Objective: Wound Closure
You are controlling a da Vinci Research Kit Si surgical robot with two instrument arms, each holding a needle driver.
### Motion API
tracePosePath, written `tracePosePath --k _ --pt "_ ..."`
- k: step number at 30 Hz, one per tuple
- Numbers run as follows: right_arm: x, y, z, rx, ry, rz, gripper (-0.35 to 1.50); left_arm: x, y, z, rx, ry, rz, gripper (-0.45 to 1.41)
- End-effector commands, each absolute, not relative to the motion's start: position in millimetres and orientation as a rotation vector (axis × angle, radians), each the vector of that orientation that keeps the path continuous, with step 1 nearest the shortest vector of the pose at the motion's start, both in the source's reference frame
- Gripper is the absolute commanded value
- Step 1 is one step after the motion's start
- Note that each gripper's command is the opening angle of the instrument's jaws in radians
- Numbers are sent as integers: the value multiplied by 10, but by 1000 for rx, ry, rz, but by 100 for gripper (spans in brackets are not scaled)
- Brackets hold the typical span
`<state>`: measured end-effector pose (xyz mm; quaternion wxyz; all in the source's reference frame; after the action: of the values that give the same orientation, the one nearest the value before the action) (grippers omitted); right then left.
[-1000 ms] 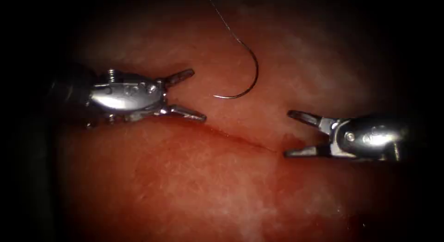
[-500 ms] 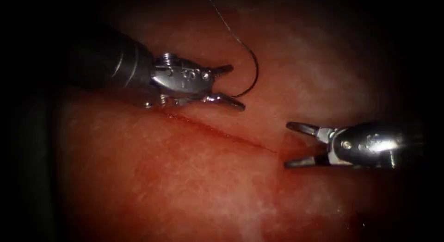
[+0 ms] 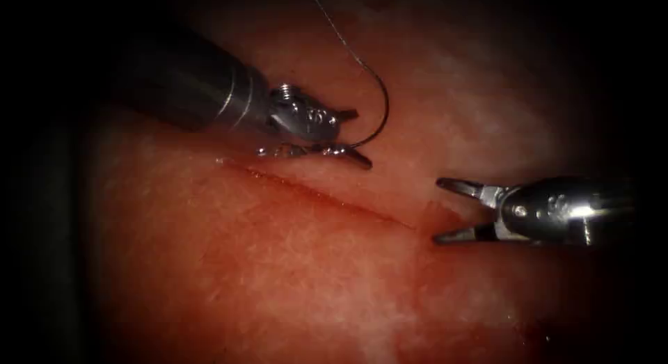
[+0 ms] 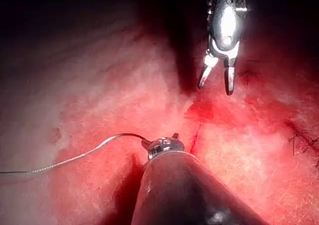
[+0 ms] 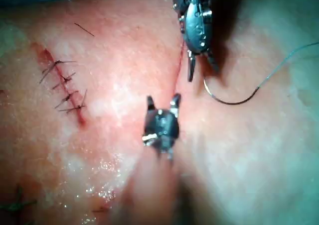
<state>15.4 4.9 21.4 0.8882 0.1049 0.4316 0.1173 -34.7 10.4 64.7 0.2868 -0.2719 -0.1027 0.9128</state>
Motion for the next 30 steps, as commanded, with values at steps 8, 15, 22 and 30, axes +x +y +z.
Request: tracePosePath --k 8,15,22,30 --pt "160 38 218 222 897 247 62 -351 96 670 -674 -279 2462 34" --pt "160 39 220 220 896 247 62 -353 91 692 -632 -281 2487 23" --pt "160 39 220 220 895 248 62 -350 90 703 -621 -290 2501 -17" --pt "161 40 217 221 894 252 62 -345 97 710 -585 -246 2505 -45"
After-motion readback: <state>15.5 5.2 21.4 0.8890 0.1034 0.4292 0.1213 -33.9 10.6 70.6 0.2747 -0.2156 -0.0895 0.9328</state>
